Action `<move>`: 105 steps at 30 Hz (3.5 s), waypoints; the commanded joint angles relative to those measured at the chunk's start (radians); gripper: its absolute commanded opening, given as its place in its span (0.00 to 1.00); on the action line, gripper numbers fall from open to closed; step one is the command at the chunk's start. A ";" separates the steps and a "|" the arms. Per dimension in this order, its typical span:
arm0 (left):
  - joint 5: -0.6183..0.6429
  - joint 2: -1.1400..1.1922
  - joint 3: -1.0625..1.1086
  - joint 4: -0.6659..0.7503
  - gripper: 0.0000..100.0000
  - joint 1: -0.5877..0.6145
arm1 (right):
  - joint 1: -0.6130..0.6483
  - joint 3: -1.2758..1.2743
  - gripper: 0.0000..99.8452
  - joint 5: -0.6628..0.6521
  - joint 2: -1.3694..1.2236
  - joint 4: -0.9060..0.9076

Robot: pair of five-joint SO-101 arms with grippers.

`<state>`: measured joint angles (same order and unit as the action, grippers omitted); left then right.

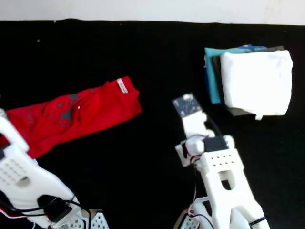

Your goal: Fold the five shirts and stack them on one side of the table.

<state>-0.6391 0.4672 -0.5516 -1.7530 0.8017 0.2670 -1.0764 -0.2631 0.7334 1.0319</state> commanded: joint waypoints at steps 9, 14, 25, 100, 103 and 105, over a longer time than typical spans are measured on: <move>0.166 -0.404 0.194 0.011 0.01 -0.595 | -0.203 -0.177 0.01 -0.012 0.028 -0.203; 0.193 -0.394 0.205 0.146 0.01 -0.779 | -0.205 -0.317 0.01 -0.011 0.033 -0.331; 0.192 0.054 0.070 0.443 0.01 -0.854 | -0.205 -0.426 0.01 -0.006 0.038 -0.444; 0.388 0.315 -0.590 0.026 0.01 -0.889 | -0.206 -0.426 0.01 -0.006 0.038 -0.447; 0.388 0.315 -0.579 -0.008 0.01 -0.960 | -0.206 -0.426 0.01 -0.006 0.038 -0.447; 0.388 0.315 -0.518 -0.006 0.01 -0.998 | -0.206 -0.426 0.01 -0.006 0.038 -0.447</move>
<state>-0.2601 0.7879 -1.1009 -1.7377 -0.1358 0.0721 -1.4830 -0.2631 0.7718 0.6068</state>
